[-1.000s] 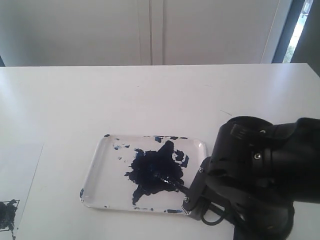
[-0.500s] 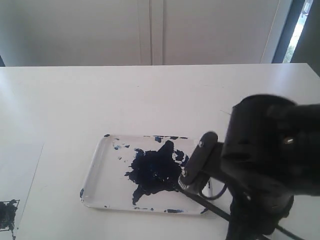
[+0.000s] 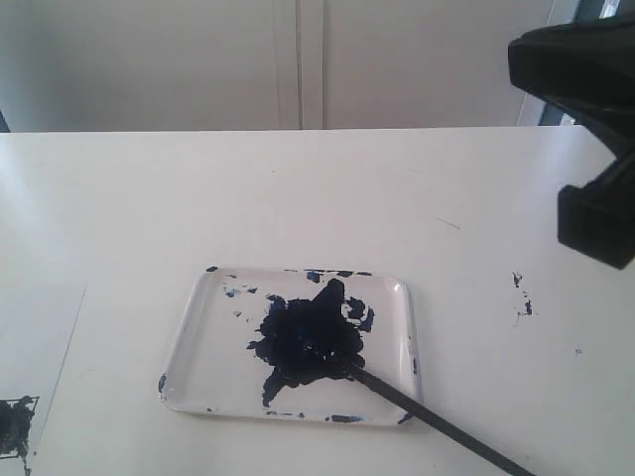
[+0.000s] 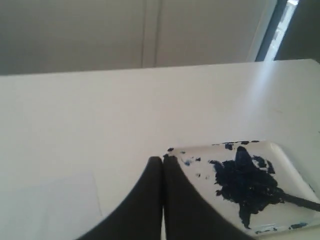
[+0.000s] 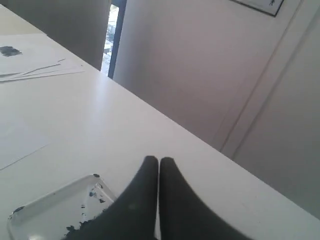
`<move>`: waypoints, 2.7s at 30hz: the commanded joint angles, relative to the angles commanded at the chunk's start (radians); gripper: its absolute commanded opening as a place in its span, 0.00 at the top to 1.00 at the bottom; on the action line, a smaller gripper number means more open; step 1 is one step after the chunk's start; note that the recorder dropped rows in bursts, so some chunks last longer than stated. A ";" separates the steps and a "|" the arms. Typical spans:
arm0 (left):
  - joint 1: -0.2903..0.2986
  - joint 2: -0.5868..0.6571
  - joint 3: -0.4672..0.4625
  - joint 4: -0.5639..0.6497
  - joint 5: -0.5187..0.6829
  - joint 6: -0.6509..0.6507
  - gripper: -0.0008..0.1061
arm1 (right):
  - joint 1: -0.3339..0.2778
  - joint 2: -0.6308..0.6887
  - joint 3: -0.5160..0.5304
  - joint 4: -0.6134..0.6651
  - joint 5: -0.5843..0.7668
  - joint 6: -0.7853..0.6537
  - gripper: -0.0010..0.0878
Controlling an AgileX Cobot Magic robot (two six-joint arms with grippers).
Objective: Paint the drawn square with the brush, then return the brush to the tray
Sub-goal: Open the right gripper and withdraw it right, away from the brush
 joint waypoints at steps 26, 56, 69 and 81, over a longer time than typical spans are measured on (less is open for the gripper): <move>-0.042 -0.009 0.163 0.057 -0.131 -0.069 0.99 | 0.000 -0.004 0.087 -0.102 0.193 0.252 0.99; -0.042 -0.139 0.289 0.484 -0.138 -0.067 0.99 | -0.231 0.127 0.405 0.530 0.161 0.252 0.99; -0.042 -0.139 0.416 0.606 -0.165 -0.067 0.99 | -0.349 0.010 0.605 0.518 0.156 0.276 0.99; -0.042 -0.139 0.462 0.580 -0.175 0.026 0.99 | -0.350 -0.039 0.773 0.528 -0.006 0.319 0.99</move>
